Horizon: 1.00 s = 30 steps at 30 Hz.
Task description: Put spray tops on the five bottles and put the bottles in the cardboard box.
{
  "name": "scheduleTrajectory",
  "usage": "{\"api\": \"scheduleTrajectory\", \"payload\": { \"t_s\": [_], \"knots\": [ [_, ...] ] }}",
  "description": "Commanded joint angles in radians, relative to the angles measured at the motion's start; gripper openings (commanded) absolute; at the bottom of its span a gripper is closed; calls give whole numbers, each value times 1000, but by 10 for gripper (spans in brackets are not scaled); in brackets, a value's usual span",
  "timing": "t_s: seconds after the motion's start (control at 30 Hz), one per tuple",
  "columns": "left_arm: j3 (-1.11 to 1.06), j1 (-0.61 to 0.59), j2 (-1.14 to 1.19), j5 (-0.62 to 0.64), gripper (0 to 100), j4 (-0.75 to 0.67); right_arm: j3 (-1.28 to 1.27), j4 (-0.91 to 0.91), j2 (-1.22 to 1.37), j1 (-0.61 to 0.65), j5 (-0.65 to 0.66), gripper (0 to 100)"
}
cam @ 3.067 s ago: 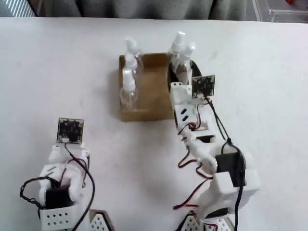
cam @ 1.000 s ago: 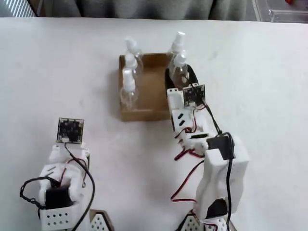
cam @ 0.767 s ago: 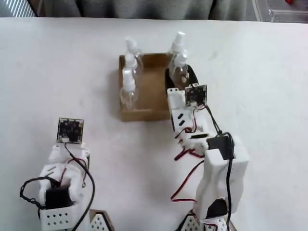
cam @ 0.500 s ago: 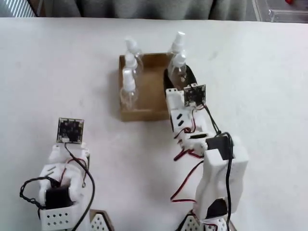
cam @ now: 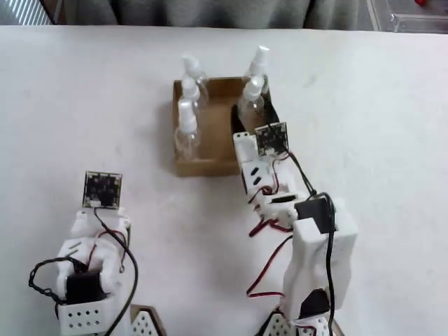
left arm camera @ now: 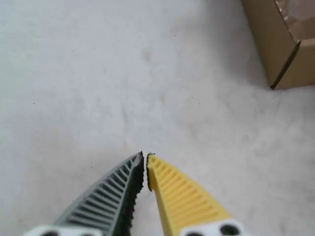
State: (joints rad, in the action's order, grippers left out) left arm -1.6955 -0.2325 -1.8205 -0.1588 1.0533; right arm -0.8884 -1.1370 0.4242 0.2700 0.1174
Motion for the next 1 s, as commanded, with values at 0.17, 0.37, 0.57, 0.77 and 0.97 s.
{"api": "scheduleTrajectory", "payload": {
  "t_s": [0.17, 0.37, 0.57, 0.77, 0.97],
  "knots": [
    [3, 10, -7, -8, 22, 3, 15, 39, 1, 5, 14, 187],
    [3, 10, -7, -8, 22, 3, 15, 41, -1, 5, 14, 202],
    [3, 10, -7, -8, 22, 3, -8, 39, -1, 25, 20, 313],
    [3, 10, -7, -8, 22, 3, -15, 39, -1, 36, 21, 312],
    [3, 10, -7, -8, 22, 3, -15, 38, -1, 38, 21, 312]
  ]
}}
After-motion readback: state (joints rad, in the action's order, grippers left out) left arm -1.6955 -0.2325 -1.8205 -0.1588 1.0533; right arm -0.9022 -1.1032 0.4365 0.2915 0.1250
